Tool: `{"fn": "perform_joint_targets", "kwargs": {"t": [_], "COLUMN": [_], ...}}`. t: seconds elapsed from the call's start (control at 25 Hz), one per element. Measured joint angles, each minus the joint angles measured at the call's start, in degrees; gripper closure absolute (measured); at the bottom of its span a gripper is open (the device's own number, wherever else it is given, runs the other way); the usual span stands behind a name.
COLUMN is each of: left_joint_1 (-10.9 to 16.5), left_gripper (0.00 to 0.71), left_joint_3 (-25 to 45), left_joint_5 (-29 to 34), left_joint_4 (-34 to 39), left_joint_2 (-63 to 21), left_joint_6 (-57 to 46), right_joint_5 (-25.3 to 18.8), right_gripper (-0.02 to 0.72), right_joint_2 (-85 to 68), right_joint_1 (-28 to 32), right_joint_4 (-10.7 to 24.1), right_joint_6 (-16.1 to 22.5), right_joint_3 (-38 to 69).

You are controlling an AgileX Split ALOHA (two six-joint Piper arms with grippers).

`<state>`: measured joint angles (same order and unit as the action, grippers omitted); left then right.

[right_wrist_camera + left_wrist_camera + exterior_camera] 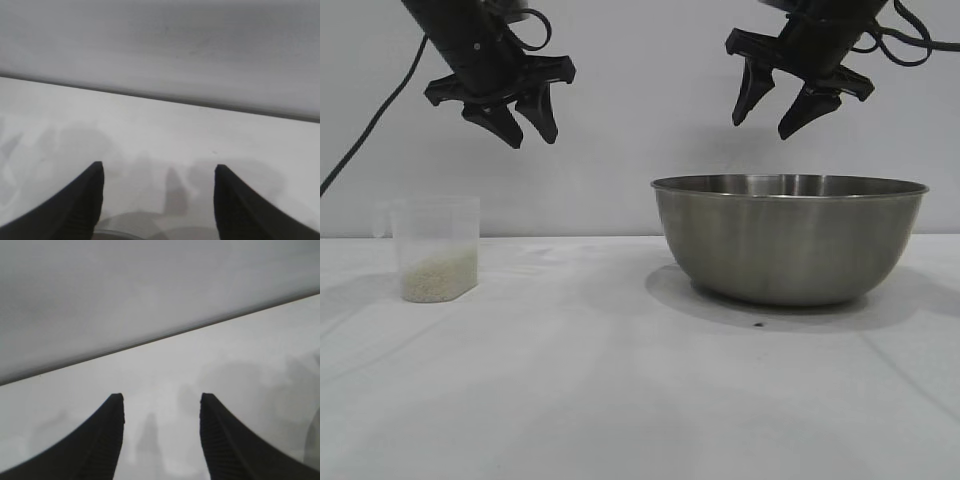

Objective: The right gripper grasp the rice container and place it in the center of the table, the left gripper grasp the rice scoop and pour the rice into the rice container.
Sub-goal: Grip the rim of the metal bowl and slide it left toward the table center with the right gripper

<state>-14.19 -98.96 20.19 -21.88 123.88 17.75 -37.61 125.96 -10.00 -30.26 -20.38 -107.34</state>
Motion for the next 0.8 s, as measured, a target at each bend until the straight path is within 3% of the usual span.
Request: {"fn": "perform_joint_targets", "kwargs": {"t": [0.24,0.4,0.6,0.8], "left_joint_1": [0.00,0.00,0.58,0.80], "left_gripper": [0.408,0.408,0.408,0.408], "left_joint_3": [0.00,0.00,0.00,0.00], "left_joint_5": [0.16,1.30,3.64,3.77], "left_joint_4": [0.14,0.26,0.49,0.82], "left_joint_2": [0.00,0.00,-0.24,-1.18], "left_joint_6": [0.00,0.00,0.00,0.00], "right_joint_5": [-0.41,-3.59,-10.71,-22.31], "right_gripper": [0.306,0.306,0.306,0.306], "right_joint_2": [0.00,0.00,-3.14,-6.62], "right_joint_1": [0.00,0.00,0.78,4.67], "right_joint_4": [0.00,1.41,5.58,7.38], "right_joint_6": [0.00,0.00,0.00,0.00], "right_joint_3": [0.00,0.00,0.00,-0.13]}}
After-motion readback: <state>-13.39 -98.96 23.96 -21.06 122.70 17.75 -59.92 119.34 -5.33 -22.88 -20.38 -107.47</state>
